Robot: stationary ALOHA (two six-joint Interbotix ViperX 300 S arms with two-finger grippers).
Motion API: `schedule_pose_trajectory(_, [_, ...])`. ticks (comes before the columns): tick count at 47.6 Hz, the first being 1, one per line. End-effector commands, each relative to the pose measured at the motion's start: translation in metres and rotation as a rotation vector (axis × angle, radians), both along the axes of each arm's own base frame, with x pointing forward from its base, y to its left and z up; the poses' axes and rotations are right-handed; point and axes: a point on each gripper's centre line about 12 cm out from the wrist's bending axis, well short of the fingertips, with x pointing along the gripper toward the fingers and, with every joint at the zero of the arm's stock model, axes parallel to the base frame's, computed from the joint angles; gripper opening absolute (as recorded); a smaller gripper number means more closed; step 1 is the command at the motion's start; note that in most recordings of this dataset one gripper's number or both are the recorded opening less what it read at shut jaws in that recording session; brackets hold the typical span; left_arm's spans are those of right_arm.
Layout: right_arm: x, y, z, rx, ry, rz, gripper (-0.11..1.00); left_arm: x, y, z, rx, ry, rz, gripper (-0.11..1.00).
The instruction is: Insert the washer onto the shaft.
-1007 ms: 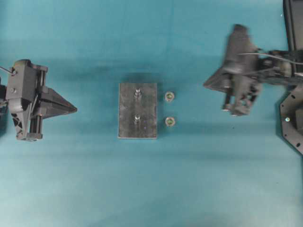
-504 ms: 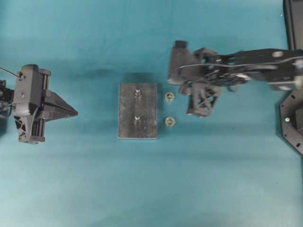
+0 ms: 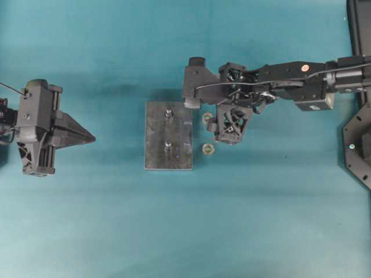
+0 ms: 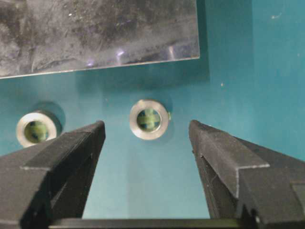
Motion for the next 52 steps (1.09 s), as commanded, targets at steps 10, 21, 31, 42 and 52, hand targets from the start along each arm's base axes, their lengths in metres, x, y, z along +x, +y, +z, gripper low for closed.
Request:
schedule_pose_trajectory(10, [0.007,0.003,-0.003,-0.007,-0.002,0.023,0.78,0.004,0.0,0.009,0.003,-0.029,-0.004,0.0])
schedule_pose_trajectory(21, [0.011,0.001,-0.007,-0.017,0.004,0.031,0.78,0.004,0.0,0.008,0.003,-0.028,-0.004,0.0])
schedule_pose_trajectory(31, [0.015,-0.001,-0.011,-0.025,0.012,0.038,0.78,0.004,0.0,0.008,0.003,-0.028,-0.004,0.0])
schedule_pose_trajectory(42, [0.015,-0.001,-0.015,-0.02,0.027,0.034,0.76,0.004,0.0,0.009,0.003,-0.029,-0.004,0.0])
schedule_pose_trajectory(52, [0.015,-0.001,-0.015,-0.02,0.033,0.033,0.63,0.004,0.0,0.008,0.003,-0.028,-0.004,0.0])
